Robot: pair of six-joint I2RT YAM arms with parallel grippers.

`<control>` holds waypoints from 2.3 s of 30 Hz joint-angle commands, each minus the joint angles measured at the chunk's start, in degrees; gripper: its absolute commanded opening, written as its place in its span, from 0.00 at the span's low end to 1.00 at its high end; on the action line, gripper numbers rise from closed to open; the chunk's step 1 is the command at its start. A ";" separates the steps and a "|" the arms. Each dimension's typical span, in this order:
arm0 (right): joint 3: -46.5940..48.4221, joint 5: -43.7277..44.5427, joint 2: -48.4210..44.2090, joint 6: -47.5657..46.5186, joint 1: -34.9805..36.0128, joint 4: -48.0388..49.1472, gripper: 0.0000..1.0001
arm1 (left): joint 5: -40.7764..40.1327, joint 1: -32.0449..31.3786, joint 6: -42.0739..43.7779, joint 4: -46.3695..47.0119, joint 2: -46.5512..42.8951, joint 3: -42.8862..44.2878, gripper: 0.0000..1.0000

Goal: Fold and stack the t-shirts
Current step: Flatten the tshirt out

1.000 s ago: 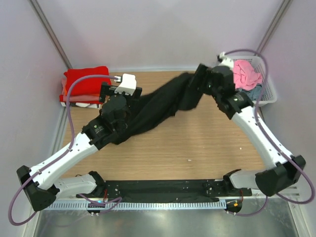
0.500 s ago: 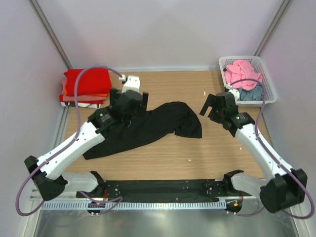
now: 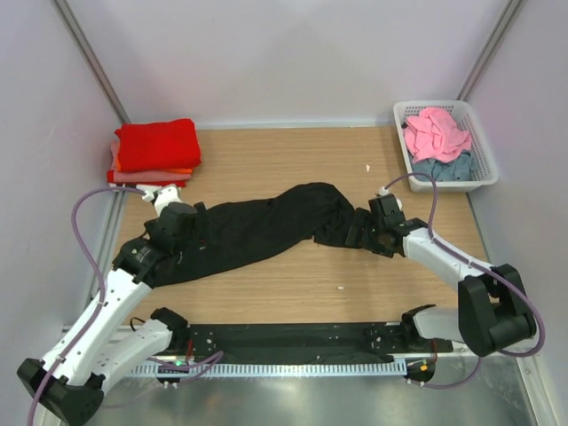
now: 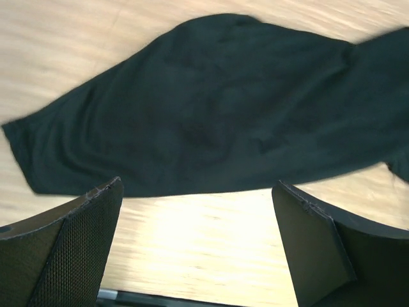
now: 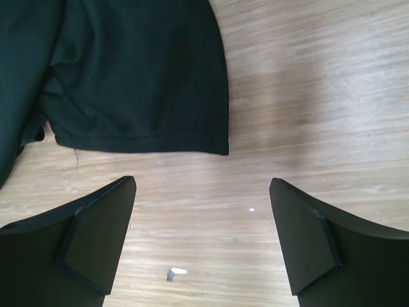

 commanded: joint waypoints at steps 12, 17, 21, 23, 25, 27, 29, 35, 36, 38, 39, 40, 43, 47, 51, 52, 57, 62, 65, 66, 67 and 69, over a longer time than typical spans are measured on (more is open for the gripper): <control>1.97 0.00 10.10 -0.44 0.20 11.50 0.30 | 9.73 5.73 -7.36 3.69 -1.07 -7.85 1.00; 12.31 5.67 5.39 -3.60 -0.06 2.65 0.01 | 12.11 6.35 -12.02 8.97 -0.55 -14.62 0.99; 23.32 22.99 -4.82 -5.62 -0.94 -8.09 0.01 | 12.46 6.43 -15.01 10.73 0.15 -18.76 0.95; 27.62 28.01 -7.73 -6.42 -1.12 -12.21 0.01 | 11.85 6.35 -15.36 12.13 0.07 -20.08 0.95; 28.68 32.25 -10.72 -7.56 -1.56 -14.67 0.01 | 11.32 6.43 -15.54 13.27 0.15 -21.48 0.95; 27.64 31.82 -12.65 -7.56 -2.26 -15.21 0.01 | 10.53 6.52 -15.63 14.42 0.85 -22.37 0.95; 24.74 29.01 -13.36 -6.69 -2.35 -15.21 0.01 | 10.18 6.43 -15.63 16.52 2.86 -23.25 0.95; 19.11 22.95 -14.33 -5.02 -2.44 -13.28 0.01 | 11.58 6.43 -15.63 24.70 11.65 -25.00 0.92; 19.02 22.85 -14.42 -5.10 -2.44 -13.28 0.01 | 11.84 6.43 -15.54 25.49 13.15 -25.09 0.89; 19.54 22.94 -14.51 -5.72 -2.53 -13.80 0.01 | 12.37 6.52 -15.54 27.86 16.67 -25.27 0.85; 19.72 23.29 -14.51 -5.89 -2.44 -13.98 0.01 | 13.42 6.44 -15.63 29.35 17.46 -25.62 0.76; 19.98 23.46 -14.51 -6.15 -2.44 -14.33 0.01 | 14.04 6.43 -15.71 29.97 18.95 -25.88 0.71; 19.99 24.08 -14.68 -6.60 -2.44 -14.60 0.01 | 14.92 6.43 -16.24 32.26 20.97 -26.76 0.62; 19.28 23.73 -14.86 -6.51 -2.44 -14.60 0.01 | 16.32 6.43 -14.49 33.06 22.04 -26.51 0.00; 19.63 26.00 -16.26 -7.12 -2.53 -16.43 0.01 | 18.88 5.82 -11.86 24.47 15.29 -19.68 0.00; 19.98 26.88 -16.79 -7.04 -2.53 -17.23 0.01 | 18.88 5.82 -11.50 21.66 12.49 -17.47 0.00; 24.02 31.28 -23.28 -6.95 -2.61 -20.48 0.01 | 17.04 5.82 -6.94 5.39 1.21 1.41 0.00; 31.21 32.87 -19.01 -8.35 -2.88 -19.26 0.01 | 21.14 11.16 2.21 0.80 18.02 24.19 0.00; 35.61 32.34 -11.19 -9.85 -4.19 -18.73 0.01 | 35.96 22.32 2.66 3.70 32.68 30.96 0.00; 36.50 31.82 -7.60 -9.85 -4.72 -18.90 0.01 | 38.45 24.34 2.57 3.87 36.50 32.55 0.00; 36.94 29.47 -6.09 -10.02 -5.51 -18.56 0.01 | 39.35 27.41 1.78 3.09 41.24 36.13 0.01; 37.48 25.51 -3.27 -9.76 -8.57 -17.68 0.01 | 43.21 28.67 1.77 2.73 51.94 39.23 0.22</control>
